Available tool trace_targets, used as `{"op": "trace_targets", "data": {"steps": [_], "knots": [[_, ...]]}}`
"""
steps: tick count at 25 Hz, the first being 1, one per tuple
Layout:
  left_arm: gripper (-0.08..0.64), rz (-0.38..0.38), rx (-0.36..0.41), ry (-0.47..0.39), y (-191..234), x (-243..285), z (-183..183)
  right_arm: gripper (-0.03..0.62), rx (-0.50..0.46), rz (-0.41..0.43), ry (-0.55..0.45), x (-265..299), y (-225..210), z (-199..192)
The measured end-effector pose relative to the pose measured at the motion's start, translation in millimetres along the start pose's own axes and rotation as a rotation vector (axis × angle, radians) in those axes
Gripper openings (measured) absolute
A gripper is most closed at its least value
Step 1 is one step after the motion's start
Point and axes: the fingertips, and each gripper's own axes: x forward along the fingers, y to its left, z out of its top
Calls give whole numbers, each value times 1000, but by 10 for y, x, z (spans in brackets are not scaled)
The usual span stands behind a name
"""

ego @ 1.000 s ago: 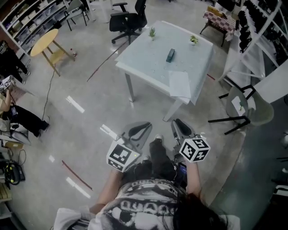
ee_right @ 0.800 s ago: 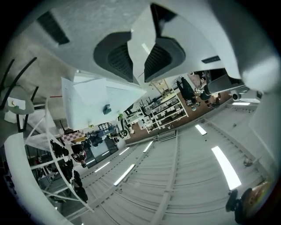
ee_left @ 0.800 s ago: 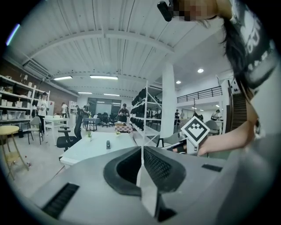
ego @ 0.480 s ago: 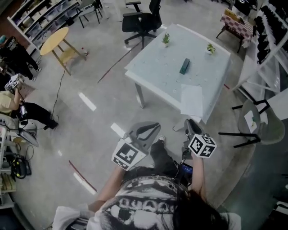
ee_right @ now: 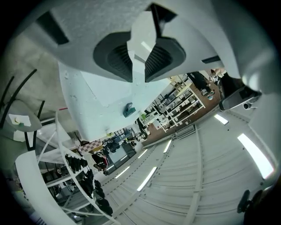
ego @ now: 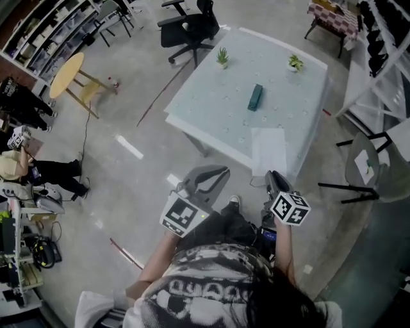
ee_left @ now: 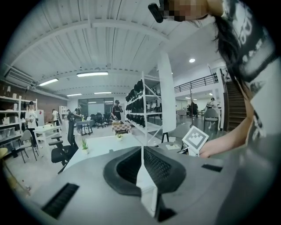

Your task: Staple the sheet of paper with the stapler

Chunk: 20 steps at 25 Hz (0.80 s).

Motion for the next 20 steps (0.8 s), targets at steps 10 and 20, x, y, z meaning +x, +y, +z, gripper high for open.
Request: {"op": "trace_targets", "data": {"steps": [10,20], "knots": [[15,-46,-22,49,207,340,-13,103,108,-54,92,206,-266,-326],[15,-235,17,52,463,718,-74,155,381,-177,98,415,-427,-707]]}}
